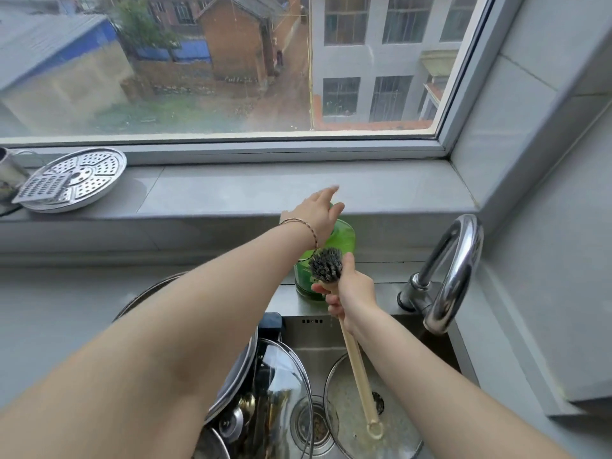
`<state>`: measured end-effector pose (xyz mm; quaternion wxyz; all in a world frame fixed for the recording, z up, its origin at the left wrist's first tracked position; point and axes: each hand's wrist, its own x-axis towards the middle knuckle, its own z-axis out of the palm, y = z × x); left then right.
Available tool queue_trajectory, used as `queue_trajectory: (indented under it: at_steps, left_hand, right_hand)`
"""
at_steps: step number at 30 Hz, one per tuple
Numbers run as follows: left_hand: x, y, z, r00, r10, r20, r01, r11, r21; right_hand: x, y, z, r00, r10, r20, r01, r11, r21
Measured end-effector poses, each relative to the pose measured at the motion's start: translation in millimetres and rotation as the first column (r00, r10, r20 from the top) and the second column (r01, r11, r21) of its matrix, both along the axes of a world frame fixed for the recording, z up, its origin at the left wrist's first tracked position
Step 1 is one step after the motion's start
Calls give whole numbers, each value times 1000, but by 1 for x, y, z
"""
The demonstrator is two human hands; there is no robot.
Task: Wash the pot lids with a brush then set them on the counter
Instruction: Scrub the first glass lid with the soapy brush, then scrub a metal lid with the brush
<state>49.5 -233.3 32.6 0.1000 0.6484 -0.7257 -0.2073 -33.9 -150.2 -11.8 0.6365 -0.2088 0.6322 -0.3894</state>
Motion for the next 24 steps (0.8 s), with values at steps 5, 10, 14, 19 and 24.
queue_trajectory:
  at_steps: [5, 10, 14, 19, 24]
  left_hand:
    - [17, 52, 8, 983, 77, -168, -108, 977, -184]
    - [70, 162, -36, 997, 71, -6, -72, 997, -19]
    - [93, 254, -78, 887, -355, 296, 253, 909, 333]
    - [103, 315, -133, 436, -775, 458, 598, 630, 496]
    - [99, 322, -159, 160, -823, 544, 613, 515, 599]
  right_hand:
    - [-12, 36, -1, 972, 135, -191, -157, 982, -105]
    - [-34, 93, -26, 702, 346, -623, -527, 841, -126]
    - [-46, 134, -36, 556, 441, -704, -635, 773, -18]
    - [-54, 163, -46, 540, 499, -678, -629, 774, 68]
    - [-57, 178, -43, 532, 498, -685, -634, 770, 68]
